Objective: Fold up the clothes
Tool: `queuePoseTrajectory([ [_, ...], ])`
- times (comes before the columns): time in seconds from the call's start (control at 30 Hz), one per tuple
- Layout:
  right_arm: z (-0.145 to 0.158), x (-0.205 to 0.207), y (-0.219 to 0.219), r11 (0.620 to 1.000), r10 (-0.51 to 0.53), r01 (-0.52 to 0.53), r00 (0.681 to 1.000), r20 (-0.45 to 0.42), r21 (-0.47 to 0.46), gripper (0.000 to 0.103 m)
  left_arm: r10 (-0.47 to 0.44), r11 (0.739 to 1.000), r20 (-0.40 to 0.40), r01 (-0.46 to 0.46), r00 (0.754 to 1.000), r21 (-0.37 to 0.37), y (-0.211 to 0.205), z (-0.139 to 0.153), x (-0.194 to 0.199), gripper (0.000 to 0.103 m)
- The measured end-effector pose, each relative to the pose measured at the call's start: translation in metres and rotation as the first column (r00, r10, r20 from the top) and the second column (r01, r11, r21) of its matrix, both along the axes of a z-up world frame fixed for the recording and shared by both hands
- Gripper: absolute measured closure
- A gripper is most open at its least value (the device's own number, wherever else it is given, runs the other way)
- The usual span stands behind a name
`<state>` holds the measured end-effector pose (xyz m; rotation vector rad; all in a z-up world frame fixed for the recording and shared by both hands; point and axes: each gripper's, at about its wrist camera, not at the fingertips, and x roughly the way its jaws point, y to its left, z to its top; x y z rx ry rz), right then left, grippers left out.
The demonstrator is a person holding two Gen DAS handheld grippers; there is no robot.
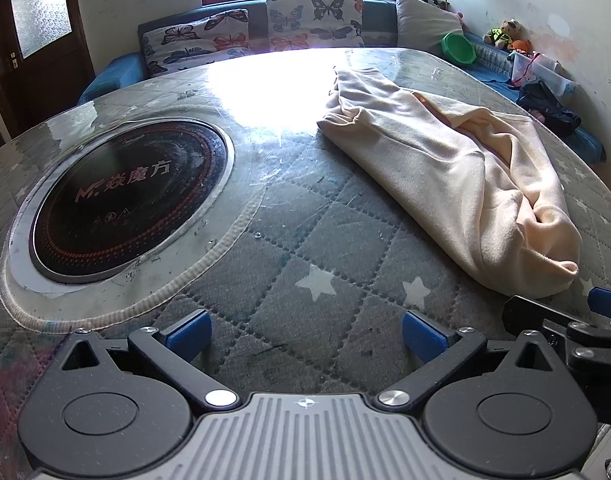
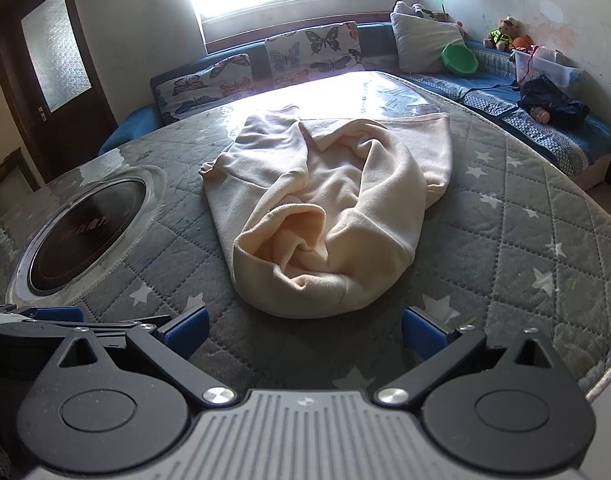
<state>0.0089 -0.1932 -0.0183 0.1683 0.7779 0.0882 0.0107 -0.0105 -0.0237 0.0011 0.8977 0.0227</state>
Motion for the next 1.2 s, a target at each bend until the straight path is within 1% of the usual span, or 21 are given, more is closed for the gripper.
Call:
queuePoseTrajectory([
  [0.33,0.003,0.005,-0.002,1.0,0.006,-0.006,1.0,0.013,-0.015,0.0,-0.02,1.0,-0.007,0.02,1.0,-0.005,-0.002,0.001,0.008,0.0],
  [0.63,0.009,0.016,-0.006,0.999,0.035,-0.034,0.999,0.038,-0.028,0.0,-0.033,0.999,-0.009,0.032,0.999,-0.007,-0.007,0.006,0.025,0.0],
  [0.8,0.015,0.025,-0.015,0.999,0.036,-0.035,0.998,0.055,-0.021,0.0,-0.053,0.999,0.016,0.052,0.998,0.006,-0.013,0.016,0.036,0.0],
  [0.97,0.019,0.039,-0.028,0.999,0.02,-0.018,0.997,0.072,-0.032,0.0,-0.075,0.997,0.058,0.075,0.996,0.006,-0.019,0.03,0.051,0.0],
  [1.1,0.017,0.055,-0.039,0.998,0.013,-0.008,0.997,0.081,-0.067,0.0,-0.108,0.994,0.096,0.108,0.989,0.006,-0.027,0.04,0.065,0.0],
  [1.2,0.014,0.067,-0.051,0.997,-0.001,0.007,0.997,0.081,-0.076,0.0,-0.142,0.99,0.119,0.143,0.983,0.008,-0.035,0.043,0.075,0.001],
])
